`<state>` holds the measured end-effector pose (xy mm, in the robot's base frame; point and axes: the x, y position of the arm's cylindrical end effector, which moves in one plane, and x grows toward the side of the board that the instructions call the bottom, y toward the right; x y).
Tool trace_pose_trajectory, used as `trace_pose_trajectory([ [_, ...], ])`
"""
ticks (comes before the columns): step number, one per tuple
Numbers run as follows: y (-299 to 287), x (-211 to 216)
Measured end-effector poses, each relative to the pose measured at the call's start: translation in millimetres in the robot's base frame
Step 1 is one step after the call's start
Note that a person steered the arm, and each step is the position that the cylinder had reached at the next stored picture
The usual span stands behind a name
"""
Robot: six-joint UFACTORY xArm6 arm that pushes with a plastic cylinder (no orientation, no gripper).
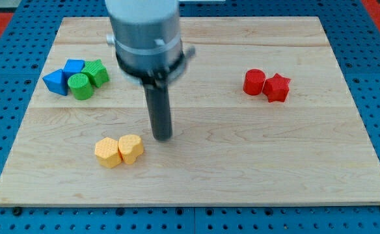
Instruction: Push the yellow hexagon along with the yellow heart towards the red circle
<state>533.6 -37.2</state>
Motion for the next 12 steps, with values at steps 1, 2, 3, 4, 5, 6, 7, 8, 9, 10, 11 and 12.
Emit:
trace_pose_trajectory([
  [1, 11.8, 45.8],
  [2, -33.6, 72.6],
  [3, -137.9, 77.8],
  [4, -186.1, 55.8],
  [5, -153.5, 17.2],
  [6, -87.4, -1.9],
  [7, -61.5, 15.0],
  [8, -90.1, 31.5],
  [9, -94.8, 39.6],
  [10, -61.6, 51.1],
  [11, -47.1, 49.4],
  [12, -45.3, 39.6],
])
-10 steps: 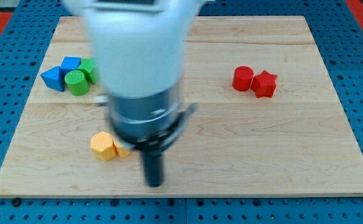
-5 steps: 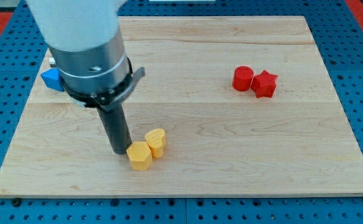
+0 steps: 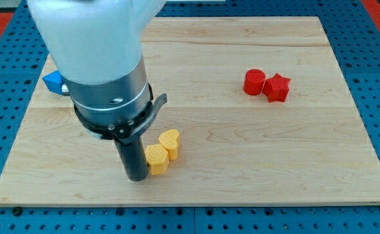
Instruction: Push the yellow hexagon along with the yellow heart towards the red circle
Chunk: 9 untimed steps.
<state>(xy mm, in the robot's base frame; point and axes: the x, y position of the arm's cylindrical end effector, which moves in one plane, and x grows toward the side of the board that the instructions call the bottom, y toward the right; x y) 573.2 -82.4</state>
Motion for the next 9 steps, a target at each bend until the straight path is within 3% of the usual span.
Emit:
trace_pose_trajectory([
  [5, 87.2, -88.4],
  [6, 132.1, -94.5],
  [8, 158.8, -91.3],
  [9, 173.5, -61.3],
])
